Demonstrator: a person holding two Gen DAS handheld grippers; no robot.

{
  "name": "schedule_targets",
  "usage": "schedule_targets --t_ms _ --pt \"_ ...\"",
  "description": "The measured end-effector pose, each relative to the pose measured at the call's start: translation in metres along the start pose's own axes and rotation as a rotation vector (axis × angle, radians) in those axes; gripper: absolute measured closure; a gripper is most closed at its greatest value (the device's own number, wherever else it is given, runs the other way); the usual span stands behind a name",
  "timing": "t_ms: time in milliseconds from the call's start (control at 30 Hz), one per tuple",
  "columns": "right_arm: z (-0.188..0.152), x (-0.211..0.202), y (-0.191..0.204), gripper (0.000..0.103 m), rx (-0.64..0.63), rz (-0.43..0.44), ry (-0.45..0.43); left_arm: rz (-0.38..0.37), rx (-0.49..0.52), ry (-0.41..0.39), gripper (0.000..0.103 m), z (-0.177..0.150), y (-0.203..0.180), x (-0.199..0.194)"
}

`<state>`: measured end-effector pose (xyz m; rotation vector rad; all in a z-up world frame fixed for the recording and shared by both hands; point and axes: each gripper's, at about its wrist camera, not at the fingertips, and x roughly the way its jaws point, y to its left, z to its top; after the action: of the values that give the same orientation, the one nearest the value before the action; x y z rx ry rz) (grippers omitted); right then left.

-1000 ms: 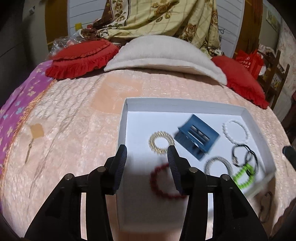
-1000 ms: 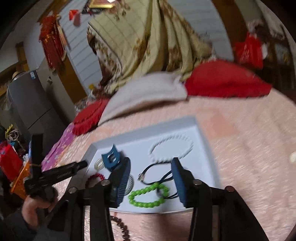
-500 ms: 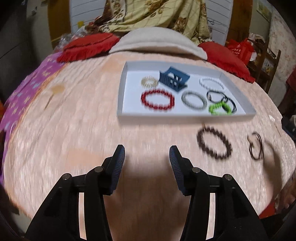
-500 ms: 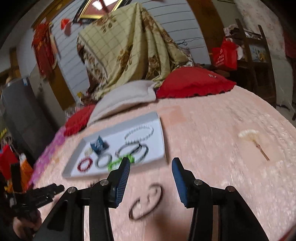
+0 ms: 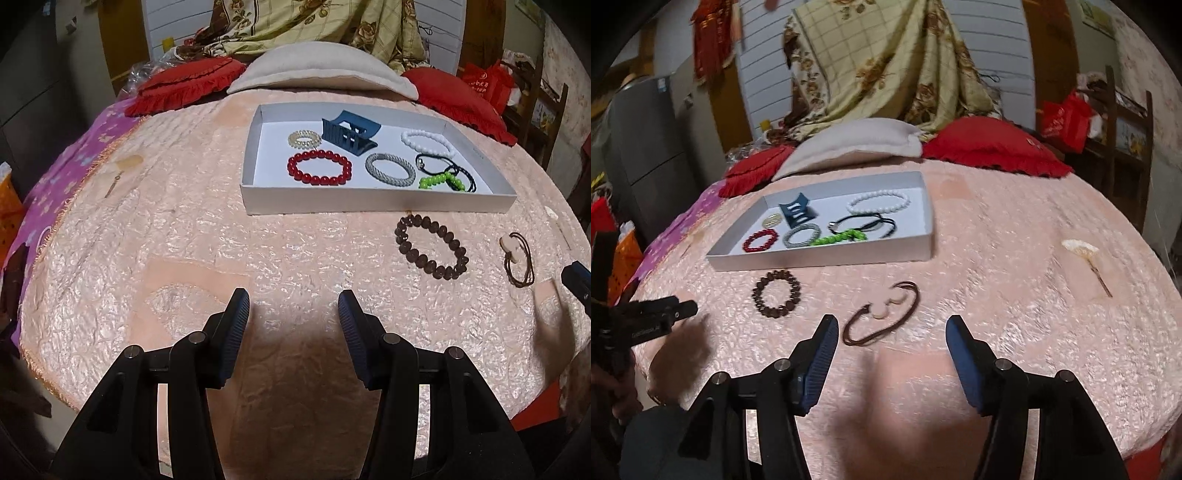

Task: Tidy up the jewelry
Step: 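Withdraw both open tools from the tray, then grasp the brown wooden bead bracelet with the left tool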

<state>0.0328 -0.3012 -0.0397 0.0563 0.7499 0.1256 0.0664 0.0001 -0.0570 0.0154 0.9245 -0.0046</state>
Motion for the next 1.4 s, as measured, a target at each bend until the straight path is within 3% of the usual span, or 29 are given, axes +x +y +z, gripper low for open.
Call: schedule_targets --t_ms 67,267,400,567,700,800,867,1000,1167,1267,1400 --pt "-0.001 0.005 -0.005 0.045 0.019 -0.013 0.026 -0.026 0.010 -0.001 0.053 0.002 -0.001 0.004" --pt "-0.006 0.021 -0.007 0.045 0.034 -0.036 0.112 -0.217 0.128 -0.006 0.053 0.020 -0.019 0.017" --pt "-0.007 0.027 -0.005 0.045 0.025 -0.038 0.142 -0.265 0.176 0.021 0.053 0.038 -0.042 0.033" --pt "-0.008 0.028 -0.005 0.045 0.024 -0.032 0.148 -0.248 0.223 0.053 0.053 0.050 -0.067 0.055" --pt "-0.007 0.027 -0.007 0.045 0.032 -0.028 0.146 -0.222 0.238 0.033 0.056 0.049 -0.072 0.058" --pt "-0.005 0.028 -0.009 0.045 0.045 -0.025 0.148 -0.250 0.268 0.027 0.085 0.045 -0.073 0.054" --pt "-0.005 0.028 -0.010 0.045 0.053 -0.022 0.148 -0.272 0.298 0.022 0.095 0.039 -0.075 0.049" --pt "-0.004 0.027 -0.013 0.045 0.082 0.006 0.135 -0.283 0.330 -0.028 0.096 0.020 -0.071 0.038" --pt "0.005 0.028 -0.005 0.045 0.072 0.085 0.082 -0.309 0.254 -0.032 0.096 0.016 -0.054 0.036" --pt "0.014 0.039 0.007 0.045 0.015 0.072 0.080 -0.310 0.238 -0.033 0.096 0.015 -0.053 0.036" --pt "0.024 0.046 0.010 0.053 0.005 0.102 0.064 -0.307 0.238 -0.033 0.096 0.015 -0.054 0.036"
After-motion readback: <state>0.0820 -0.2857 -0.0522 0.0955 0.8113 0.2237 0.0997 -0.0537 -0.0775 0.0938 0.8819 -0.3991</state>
